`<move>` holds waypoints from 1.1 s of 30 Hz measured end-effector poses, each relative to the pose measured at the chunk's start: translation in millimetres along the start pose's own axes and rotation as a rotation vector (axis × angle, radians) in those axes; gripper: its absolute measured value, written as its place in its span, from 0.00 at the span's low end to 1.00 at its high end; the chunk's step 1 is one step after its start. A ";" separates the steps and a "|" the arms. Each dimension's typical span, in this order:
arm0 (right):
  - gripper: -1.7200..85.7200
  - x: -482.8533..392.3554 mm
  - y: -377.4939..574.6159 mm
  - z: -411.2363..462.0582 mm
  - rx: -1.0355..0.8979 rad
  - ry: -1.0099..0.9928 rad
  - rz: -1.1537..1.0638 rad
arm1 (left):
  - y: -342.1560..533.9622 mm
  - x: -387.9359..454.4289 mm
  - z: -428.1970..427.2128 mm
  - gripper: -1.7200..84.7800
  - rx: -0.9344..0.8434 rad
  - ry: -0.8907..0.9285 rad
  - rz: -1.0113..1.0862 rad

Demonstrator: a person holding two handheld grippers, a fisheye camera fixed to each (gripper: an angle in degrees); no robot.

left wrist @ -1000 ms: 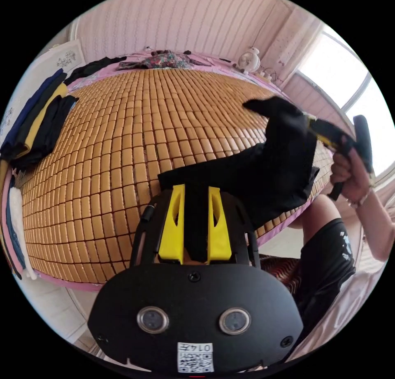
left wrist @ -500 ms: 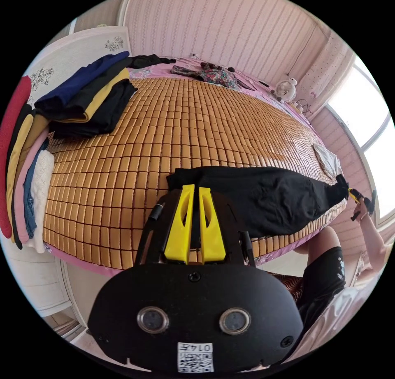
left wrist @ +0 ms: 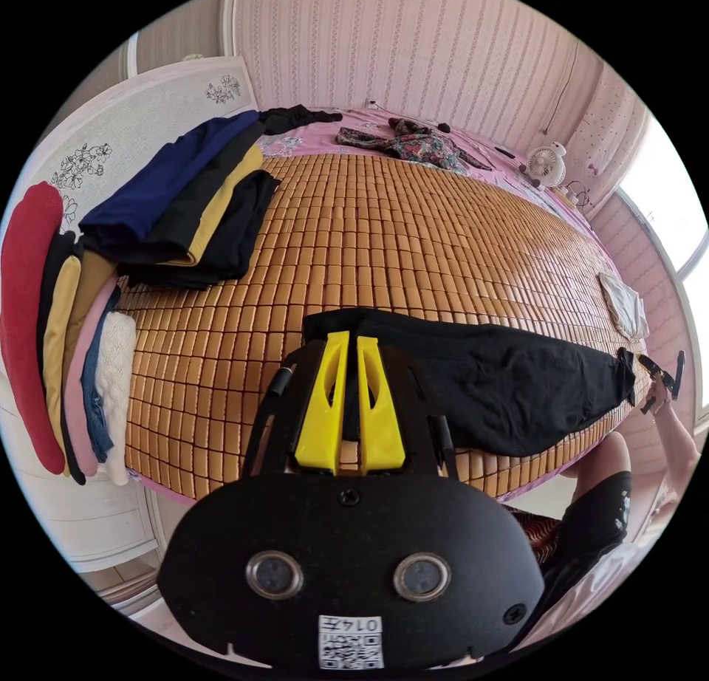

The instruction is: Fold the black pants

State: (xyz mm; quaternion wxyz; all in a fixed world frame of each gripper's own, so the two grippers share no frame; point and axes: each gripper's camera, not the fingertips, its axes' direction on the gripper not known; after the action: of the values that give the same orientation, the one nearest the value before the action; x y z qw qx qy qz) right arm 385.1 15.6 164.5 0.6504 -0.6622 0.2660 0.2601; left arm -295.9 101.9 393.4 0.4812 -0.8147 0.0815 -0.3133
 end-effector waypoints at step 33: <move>0.02 59.9 77.8 -36.1 0.020 -0.218 -0.031 | 74.5 -99.7 -82.0 0.02 0.144 0.069 -0.210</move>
State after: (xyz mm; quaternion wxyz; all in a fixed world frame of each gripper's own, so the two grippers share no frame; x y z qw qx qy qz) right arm 374.6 -22.3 67.5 0.6861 -0.6274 0.1858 0.3178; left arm -410.4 46.1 316.1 0.4999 -0.7708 -0.0106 -0.3949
